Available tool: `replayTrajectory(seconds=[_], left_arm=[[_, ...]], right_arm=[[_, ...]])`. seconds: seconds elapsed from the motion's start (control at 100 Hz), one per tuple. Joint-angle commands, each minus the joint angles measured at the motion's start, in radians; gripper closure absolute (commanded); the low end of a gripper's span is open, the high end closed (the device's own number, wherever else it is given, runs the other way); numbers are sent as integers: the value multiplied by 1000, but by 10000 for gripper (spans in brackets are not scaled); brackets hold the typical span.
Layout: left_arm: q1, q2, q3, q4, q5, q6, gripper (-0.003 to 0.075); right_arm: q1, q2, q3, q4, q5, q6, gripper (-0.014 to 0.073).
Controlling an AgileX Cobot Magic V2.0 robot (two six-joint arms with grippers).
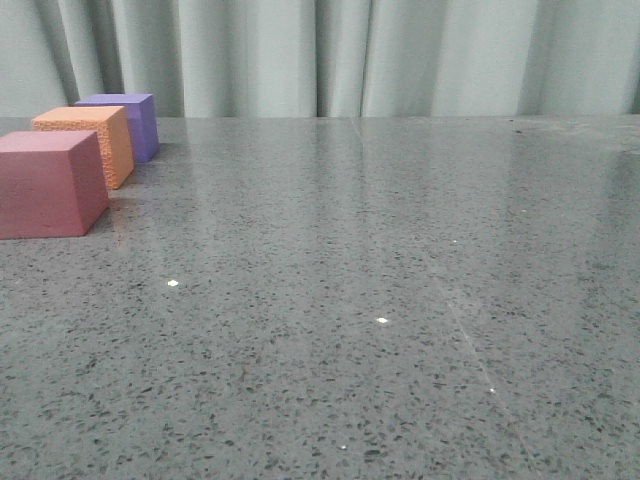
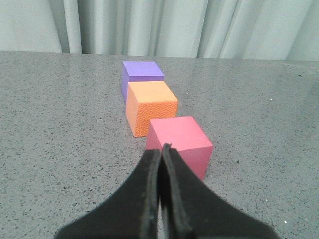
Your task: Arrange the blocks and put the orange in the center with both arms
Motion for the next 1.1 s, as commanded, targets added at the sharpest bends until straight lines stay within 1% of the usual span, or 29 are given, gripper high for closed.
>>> replayTrajectory(seconds=[0.0,0.46,0.6,0.68,0.7,0.78,0.9,1.0,1.09], left_arm=[[-10,4,-28,-4,-88,1,739],[-10,4,-28,-6,-88,1,739],[-7,4,-28,-15,-115,1,739],[25,-5,-28,-79,-114,8,739],[37,-10,-27,-87,-114,26,739],[89,-24,-26,-91,-114,175,739],[161,-53,-19,-116,-111,261,739],[210,-86,13,-116,-116,275,739],[231,-119,70,-118,-129,275,739]], right_arm=[[-1,2,-26,-16,-85,-9,713],[-1,2,-26,-16,-85,-9,713],[-1,2,-26,-16,-85,-9,713],[-1,2,-26,-16,-85,-9,713],[-1,2,-26,-16,-85,-9,713],[-1,2,-26,-16,-85,-9,713],[-1,2,-26,-16,-85,-9,713],[-1,2,-26,-16,-85,-9,713],[-1,2,-26,-16,-85,-9,713]])
